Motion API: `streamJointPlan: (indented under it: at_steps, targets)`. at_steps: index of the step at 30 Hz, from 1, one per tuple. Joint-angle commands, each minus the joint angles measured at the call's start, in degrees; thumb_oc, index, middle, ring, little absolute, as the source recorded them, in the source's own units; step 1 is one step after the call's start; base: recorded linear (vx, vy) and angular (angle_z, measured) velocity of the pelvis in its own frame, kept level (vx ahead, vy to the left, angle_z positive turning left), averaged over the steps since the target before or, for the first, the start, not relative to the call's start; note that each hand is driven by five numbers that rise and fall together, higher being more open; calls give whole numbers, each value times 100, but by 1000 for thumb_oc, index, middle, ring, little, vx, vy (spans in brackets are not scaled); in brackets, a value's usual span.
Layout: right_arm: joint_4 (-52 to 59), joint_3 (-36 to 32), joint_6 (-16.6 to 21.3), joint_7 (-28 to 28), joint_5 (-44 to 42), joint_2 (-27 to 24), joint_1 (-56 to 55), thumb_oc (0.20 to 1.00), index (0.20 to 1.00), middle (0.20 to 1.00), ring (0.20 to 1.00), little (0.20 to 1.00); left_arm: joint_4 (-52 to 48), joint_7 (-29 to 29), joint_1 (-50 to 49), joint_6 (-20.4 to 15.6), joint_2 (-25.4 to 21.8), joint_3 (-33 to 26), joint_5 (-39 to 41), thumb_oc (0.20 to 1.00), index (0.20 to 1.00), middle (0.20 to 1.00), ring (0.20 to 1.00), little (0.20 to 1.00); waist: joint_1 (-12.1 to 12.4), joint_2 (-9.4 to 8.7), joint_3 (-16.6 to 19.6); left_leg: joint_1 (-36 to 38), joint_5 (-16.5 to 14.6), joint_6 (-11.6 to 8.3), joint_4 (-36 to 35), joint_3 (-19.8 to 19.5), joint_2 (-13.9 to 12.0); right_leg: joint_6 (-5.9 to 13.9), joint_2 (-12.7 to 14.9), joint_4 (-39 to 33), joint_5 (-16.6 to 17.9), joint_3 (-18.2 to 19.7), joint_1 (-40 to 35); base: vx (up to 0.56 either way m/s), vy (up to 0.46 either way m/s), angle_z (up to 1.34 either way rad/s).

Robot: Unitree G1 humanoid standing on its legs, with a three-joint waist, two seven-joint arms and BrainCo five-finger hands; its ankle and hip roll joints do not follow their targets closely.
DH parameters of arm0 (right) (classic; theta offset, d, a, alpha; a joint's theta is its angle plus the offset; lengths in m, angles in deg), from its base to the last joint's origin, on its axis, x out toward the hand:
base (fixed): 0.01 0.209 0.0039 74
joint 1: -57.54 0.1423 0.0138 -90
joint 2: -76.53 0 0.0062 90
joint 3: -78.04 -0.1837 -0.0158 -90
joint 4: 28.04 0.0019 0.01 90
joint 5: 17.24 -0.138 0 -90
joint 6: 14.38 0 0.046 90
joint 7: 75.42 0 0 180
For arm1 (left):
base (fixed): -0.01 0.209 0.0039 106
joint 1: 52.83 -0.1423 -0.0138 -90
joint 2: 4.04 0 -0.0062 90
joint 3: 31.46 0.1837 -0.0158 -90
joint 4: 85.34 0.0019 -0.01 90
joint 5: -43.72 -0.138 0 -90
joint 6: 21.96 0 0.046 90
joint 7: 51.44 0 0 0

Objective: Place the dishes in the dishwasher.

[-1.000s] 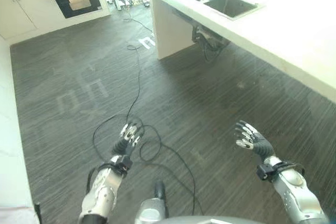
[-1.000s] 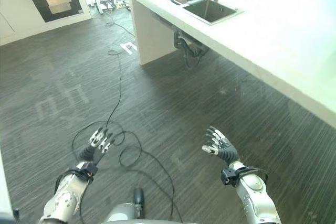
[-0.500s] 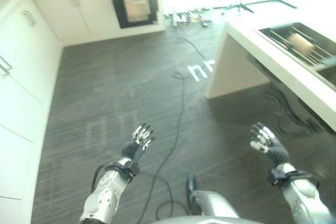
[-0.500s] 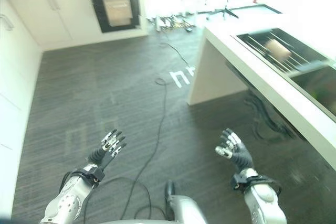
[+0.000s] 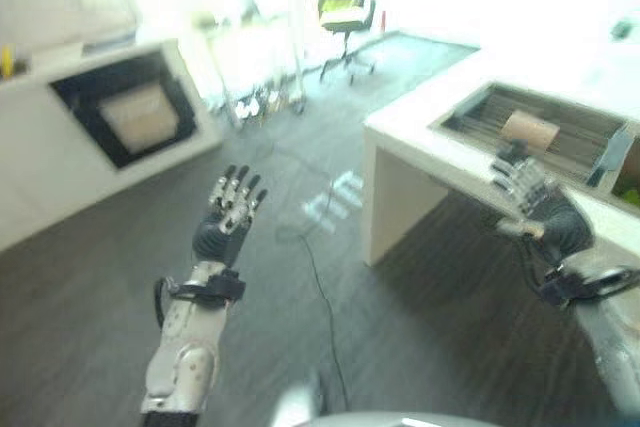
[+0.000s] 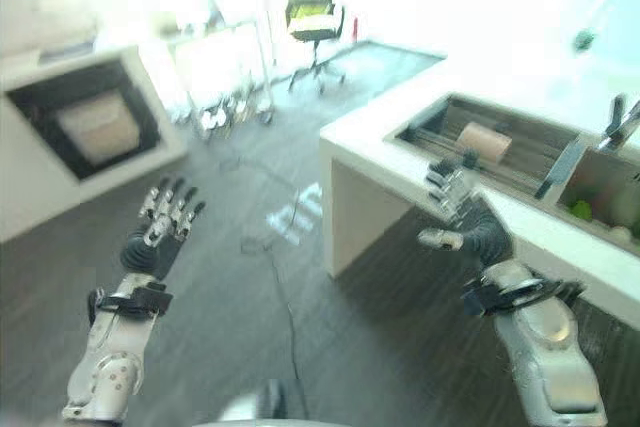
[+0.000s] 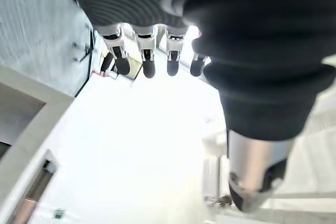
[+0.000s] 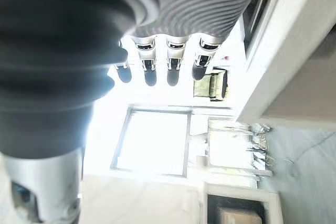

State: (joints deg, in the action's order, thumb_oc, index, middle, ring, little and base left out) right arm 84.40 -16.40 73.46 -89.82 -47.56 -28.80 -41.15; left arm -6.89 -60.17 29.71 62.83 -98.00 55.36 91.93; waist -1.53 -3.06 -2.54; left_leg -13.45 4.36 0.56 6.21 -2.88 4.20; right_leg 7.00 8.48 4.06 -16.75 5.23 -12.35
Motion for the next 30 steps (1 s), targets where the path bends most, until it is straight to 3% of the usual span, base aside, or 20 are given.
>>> streamJointPlan:
  at_steps: [1, 5, 9, 14, 15, 17, 20, 21, 25, 26, 29, 30]
  targets:
    - [-144, -530, 307, 242, -52, -99, 612, 1000, 1000, 1000, 1000, 1000, -592, -163, 317, -825, 10, -114, -668, 1000, 1000, 1000, 1000, 1000, 106, 105, -388, 1161, -87, -456, -1003, 79, -671, -240, -696, -906, 1431, -413, 331, 320, 359, -134]
    - [326, -781, 335, 378, -172, -3, 542, 1000, 1000, 1000, 1000, 1000, -851, -229, 787, -730, -388, -36, -1098, 1000, 1000, 1000, 1000, 1000, -35, 191, -253, 1533, -288, -314, -1104, 232, -653, -11, -340, -524, 1423, -667, 532, 262, 261, -44]
    - [460, -819, 413, 512, -33, 63, 472, 1000, 1000, 1000, 1000, 1000, -1018, -212, 941, -858, -611, 17, -1328, 1000, 1000, 1000, 1000, 1000, -97, 207, -123, 1654, -384, -150, -1121, 350, -547, 98, -194, -319, 1485, -694, 700, 190, 184, -37]
    - [448, -881, 389, 612, -64, 87, 486, 1000, 1000, 1000, 1000, 1000, -1299, -135, 970, -1046, -767, 28, -1845, 1000, 1000, 1000, 1000, 1000, -96, 196, -96, 1811, -608, -97, -1121, 557, -556, 171, -63, -339, 1646, -943, 846, 96, 39, -67]
    - [418, -813, 465, 460, -127, 132, 515, 1000, 1000, 1000, 1000, 1000, -1362, -70, 943, -1068, -834, 32, -2031, 1000, 1000, 1000, 1000, 1000, 12, 159, -107, 1851, -676, -144, -1121, 796, -634, 242, 155, -501, 1846, -1489, 823, -10, -162, -183]
    - [301, -590, 459, 312, -129, 186, 723, 1000, 1000, 1000, 1000, 1000, -1360, 93, 902, -1097, -904, -23, -2088, 1000, 1000, 1000, 1000, 1000, 162, 141, -128, 1971, -766, -251, -1121, 1260, -763, 395, 499, -856, 2302, -2215, 797, 13, -356, -175]
    - [142, -273, 439, 316, -28, 253, 1018, 1000, 1000, 1000, 1000, 1000, -1250, 156, 951, -1079, -1017, -166, -1731, 1000, 1000, 1000, 1000, 1000, 196, 149, -206, 2183, -881, -329, -1121, 1761, -919, 522, 702, -906, 2664, -2574, 1090, 101, -385, -164]
    - [104, -176, 482, 312, -27, 290, 1079, 1000, 1000, 1000, 1000, 1000, -1194, 148, 969, -1106, -1024, -191, -1609, 1000, 1000, 1000, 1000, 1000, 140, 151, -247, 2279, -945, -328, -1121, 1876, -980, 504, 689, -883, 2746, -2572, 1241, 143, -381, -140]
    - [129, -263, 508, 341, -142, 174, 1063, 1000, 1000, 1000, 1000, 1000, -1118, 229, 1045, -1193, -889, -152, -1482, 1000, 1000, 1000, 1000, 1000, -77, 163, -270, 2351, -776, -374, -1111, 1892, -1223, 358, 272, -841, 2320, -2099, 1218, 213, -463, -19]
    - [144, -336, 479, 343, -194, 72, 1084, 1000, 1000, 1000, 1000, 1000, -1136, 244, 1082, -1151, -810, -133, -1358, 1000, 1000, 1000, 1000, 1000, -148, 161, -266, 2413, -734, -463, -980, 1902, -1340, 236, 152, -782, 2216, -2036, 1194, 244, -480, -26]
    - [63, -481, 525, 295, -178, -73, 1114, 1000, 1000, 1000, 1000, 1000, -1092, 119, 1091, -983, -543, -83, -874, 1000, 1000, 1000, 1000, 1000, -194, 140, -334, 1934, -420, -649, 479, 1704, -1547, -102, -82, -651, 1927, -1851, 1015, 213, -404, 0]
    - [47, -555, 518, 269, -214, -131, 1105, 1000, 1000, 1000, 1000, 1000, -1136, 63, 1032, -926, -404, -58, -836, 1000, 1000, 1000, 1000, 1000, -180, 87, -385, 1601, -330, -688, 1266, 1643, -1580, -217, -89, -660, 1867, -1853, 906, 251, -239, -11]
